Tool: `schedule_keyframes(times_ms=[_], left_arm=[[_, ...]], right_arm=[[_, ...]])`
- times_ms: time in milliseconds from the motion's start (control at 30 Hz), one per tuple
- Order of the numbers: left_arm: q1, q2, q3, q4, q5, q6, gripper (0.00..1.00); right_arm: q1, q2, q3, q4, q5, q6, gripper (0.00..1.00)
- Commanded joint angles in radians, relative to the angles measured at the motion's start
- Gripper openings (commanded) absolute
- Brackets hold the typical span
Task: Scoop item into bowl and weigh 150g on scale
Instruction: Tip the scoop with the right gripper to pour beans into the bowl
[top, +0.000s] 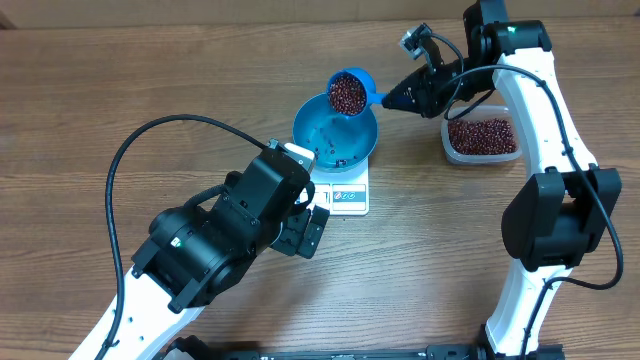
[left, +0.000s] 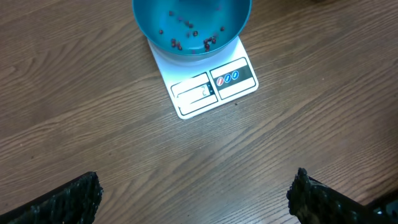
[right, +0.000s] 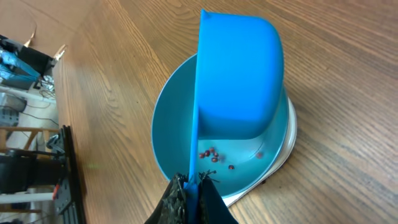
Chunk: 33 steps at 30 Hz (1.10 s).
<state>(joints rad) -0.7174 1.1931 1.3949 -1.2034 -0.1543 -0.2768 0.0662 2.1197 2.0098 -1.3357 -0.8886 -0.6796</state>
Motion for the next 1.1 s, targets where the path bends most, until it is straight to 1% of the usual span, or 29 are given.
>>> schedule_keyframes(times_ms=[0,67,433,867,1067], left_arm=[[0.004,-0.010,0.020,0.003,-0.013,0.019,0.99],[0.004,-0.010,0.020,0.003,-0.012,0.019,0.99],[0.004,-0.010,0.020,0.003,-0.013,0.019,0.99],[0.004,-0.010,0.020,0.003,-0.013,0.019,1.00],[0.004,-0.010,0.020,0.003,-0.013,0.019,1.00]], right_arm=[[0.000,-0.033,0.031,0.011,-0.028,-0.037,0.04],[0.000,-0.058,0.035,0.012,-0.028,-0.056,0.04],[0.000,-0.171,0.035,0.003,0.078,-0.055,0.04],[0.054,-0.177,0.034,-0.012,0.177,-0.051,0.04],[0.082,-0.177,0.034,-0.019,0.283,0.000,0.04]])
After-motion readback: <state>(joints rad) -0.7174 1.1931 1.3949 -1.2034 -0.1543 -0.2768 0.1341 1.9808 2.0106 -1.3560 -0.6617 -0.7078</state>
